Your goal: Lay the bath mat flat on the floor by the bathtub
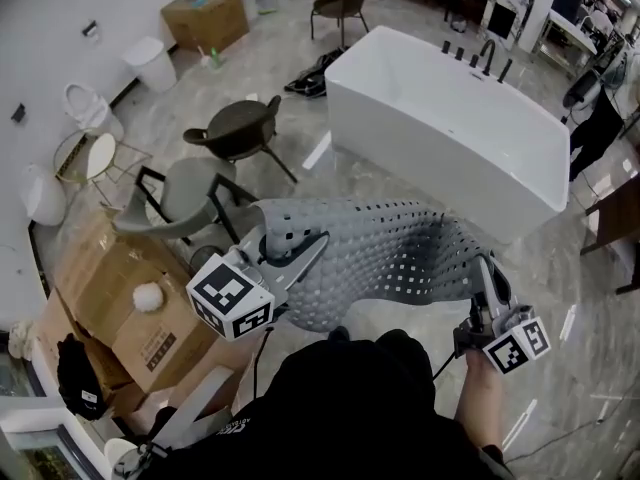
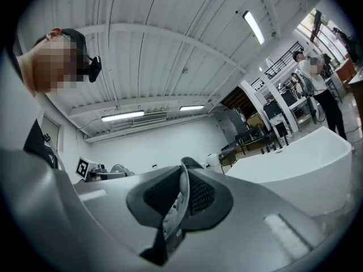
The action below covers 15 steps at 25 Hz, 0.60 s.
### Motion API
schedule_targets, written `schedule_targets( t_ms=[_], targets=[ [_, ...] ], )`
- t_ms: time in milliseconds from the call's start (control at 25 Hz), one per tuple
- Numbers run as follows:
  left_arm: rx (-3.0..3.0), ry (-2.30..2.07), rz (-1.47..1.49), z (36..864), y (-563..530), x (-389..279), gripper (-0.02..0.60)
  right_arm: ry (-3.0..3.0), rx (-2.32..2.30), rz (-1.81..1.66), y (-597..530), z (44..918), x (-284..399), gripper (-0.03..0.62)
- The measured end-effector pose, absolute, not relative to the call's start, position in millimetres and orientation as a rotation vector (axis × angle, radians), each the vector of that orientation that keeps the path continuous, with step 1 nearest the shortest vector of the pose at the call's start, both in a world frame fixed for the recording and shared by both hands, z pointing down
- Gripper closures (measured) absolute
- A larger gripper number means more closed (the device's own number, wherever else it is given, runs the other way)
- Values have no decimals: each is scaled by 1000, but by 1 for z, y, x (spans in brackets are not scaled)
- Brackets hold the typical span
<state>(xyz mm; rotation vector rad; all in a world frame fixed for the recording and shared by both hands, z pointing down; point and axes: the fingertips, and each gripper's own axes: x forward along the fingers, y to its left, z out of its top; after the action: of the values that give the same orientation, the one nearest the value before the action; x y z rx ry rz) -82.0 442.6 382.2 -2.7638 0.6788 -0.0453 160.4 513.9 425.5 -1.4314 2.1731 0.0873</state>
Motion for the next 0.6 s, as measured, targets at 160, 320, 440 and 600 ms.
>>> schedule_targets(
  t_ms=[160, 320, 440, 600],
  targets=[
    [-2761, 747, -40, 381, 428, -107, 489, 2216, -1399, 65, 494, 424, 142, 577],
    [-2774, 788, -40, 382, 409, -116, 489, 2262, -1382, 35, 465, 422, 131, 577],
    [-2793, 810, -54, 382, 391, -114, 488, 2279, -1367, 0, 440, 422, 130, 577],
    [-2802, 827, -85, 373, 359, -104, 488, 2285, -1349, -51, 402, 418, 140, 577]
  ],
)
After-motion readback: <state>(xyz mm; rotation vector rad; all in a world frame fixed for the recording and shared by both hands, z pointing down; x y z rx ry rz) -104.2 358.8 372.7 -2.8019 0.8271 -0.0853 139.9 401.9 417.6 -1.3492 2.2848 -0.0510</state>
